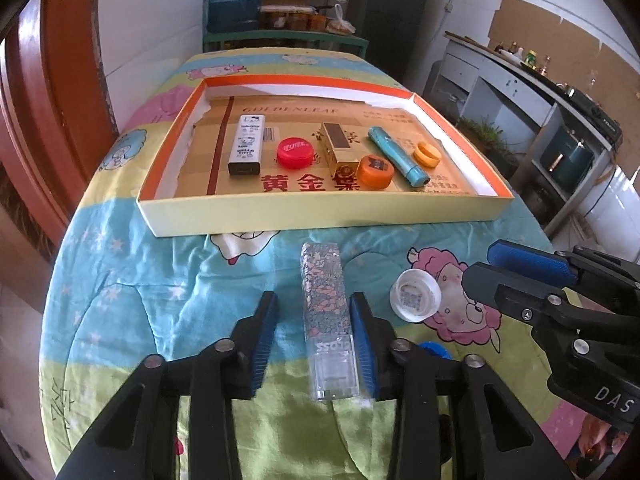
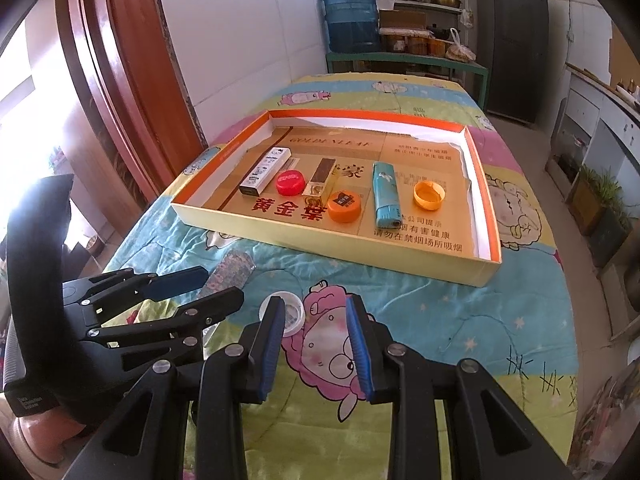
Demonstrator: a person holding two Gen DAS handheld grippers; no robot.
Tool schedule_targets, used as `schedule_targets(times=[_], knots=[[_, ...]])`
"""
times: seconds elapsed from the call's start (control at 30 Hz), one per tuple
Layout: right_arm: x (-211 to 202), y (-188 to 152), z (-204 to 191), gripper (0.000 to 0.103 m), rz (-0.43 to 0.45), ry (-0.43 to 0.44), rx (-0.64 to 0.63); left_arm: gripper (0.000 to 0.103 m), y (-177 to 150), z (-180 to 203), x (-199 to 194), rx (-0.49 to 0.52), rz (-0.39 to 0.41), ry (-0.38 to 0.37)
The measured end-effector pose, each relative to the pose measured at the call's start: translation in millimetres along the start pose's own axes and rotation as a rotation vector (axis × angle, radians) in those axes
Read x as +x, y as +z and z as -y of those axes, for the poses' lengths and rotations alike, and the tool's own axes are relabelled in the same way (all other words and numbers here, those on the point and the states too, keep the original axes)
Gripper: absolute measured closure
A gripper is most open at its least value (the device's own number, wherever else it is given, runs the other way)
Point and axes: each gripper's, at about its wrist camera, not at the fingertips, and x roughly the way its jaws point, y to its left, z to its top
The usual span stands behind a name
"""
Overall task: Organize rigid objects
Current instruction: 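Withdraw both grippers from the lid toward the clear bottle and white cap, then grasp the clear patterned bottle with the left gripper while the right grasps the white cap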
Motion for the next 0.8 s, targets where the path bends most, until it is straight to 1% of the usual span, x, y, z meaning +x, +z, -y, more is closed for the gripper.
schedule_targets(times=[0.03, 0.1, 0.2, 0.27, 0.6, 0.8], knots=[[1, -1, 0, 0.071, -0.003, 0.002, 0.001, 0.070, 0, 0, 0, 0.001, 0.002, 0.000], [3, -1, -1, 0.071, -0.009, 0.008, 0.001, 0.075, -1, 0, -1, 0.001, 0.005, -0.010], [6, -3, -6, 0.071, -0.019, 0.022, -0.009, 0.081, -1, 0, -2, 0.004, 0.011, -0.016], [10, -3, -11, 0.071, -0.027, 0.033, -0.020, 0.083, -2, -1, -4, 0.000, 0.015, -0.018], [35, -5, -21, 0.071, -0.083, 0.042, -0.033, 0.083, -1, -13, -8, -0.020, 0.024, -0.018], [42, -5, -25, 0.071, -0.094, 0.034, -0.053, 0.083, 0, -15, -4, -0.020, 0.020, -0.027]])
